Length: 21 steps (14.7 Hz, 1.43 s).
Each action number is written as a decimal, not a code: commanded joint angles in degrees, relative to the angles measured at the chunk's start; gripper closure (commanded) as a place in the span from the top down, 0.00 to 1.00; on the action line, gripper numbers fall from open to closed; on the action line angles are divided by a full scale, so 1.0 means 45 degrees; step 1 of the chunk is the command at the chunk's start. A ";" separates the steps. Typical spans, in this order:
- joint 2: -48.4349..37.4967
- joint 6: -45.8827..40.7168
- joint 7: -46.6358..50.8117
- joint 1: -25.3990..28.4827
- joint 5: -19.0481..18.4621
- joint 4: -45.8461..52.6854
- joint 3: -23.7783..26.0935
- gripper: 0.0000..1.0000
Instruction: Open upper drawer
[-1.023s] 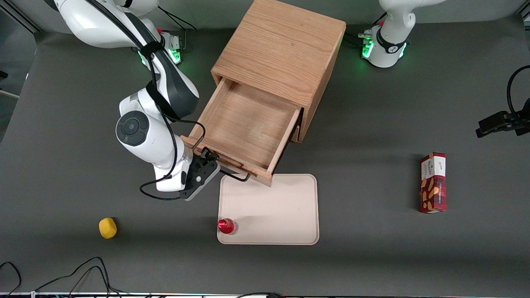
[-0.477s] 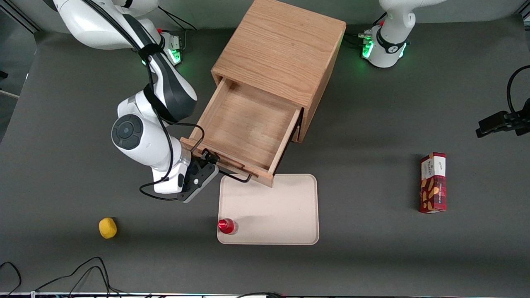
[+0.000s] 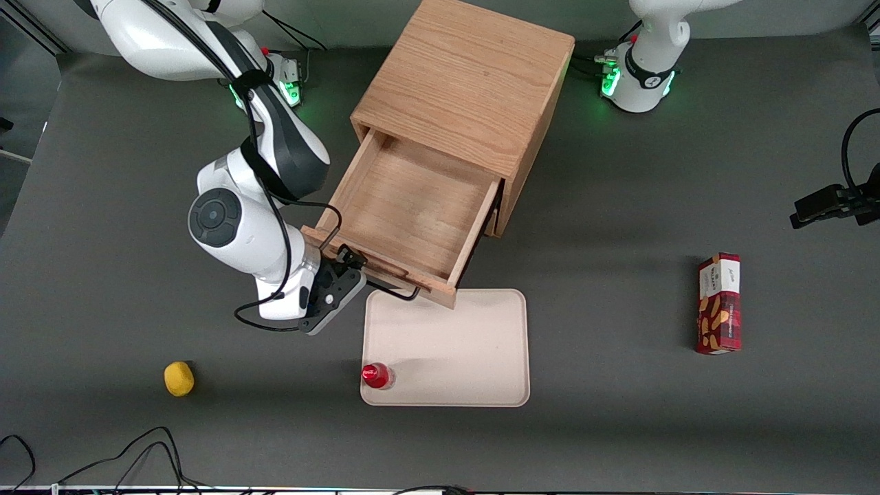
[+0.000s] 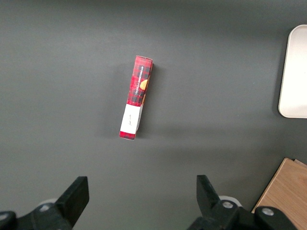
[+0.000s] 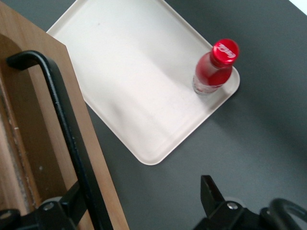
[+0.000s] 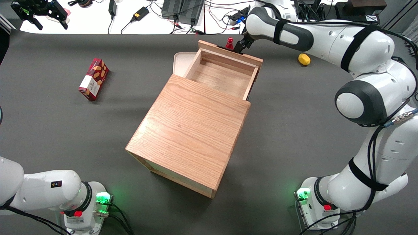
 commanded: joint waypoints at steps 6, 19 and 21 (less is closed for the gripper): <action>0.0065 -0.0507 -0.1631 0.0158 0.0194 0.0650 -0.0243 1.00; -0.4090 -0.4763 0.0977 -0.2339 0.1111 0.0418 -0.0184 1.00; -0.4814 -0.5893 0.3473 -0.2653 0.1093 0.0260 -0.0204 1.00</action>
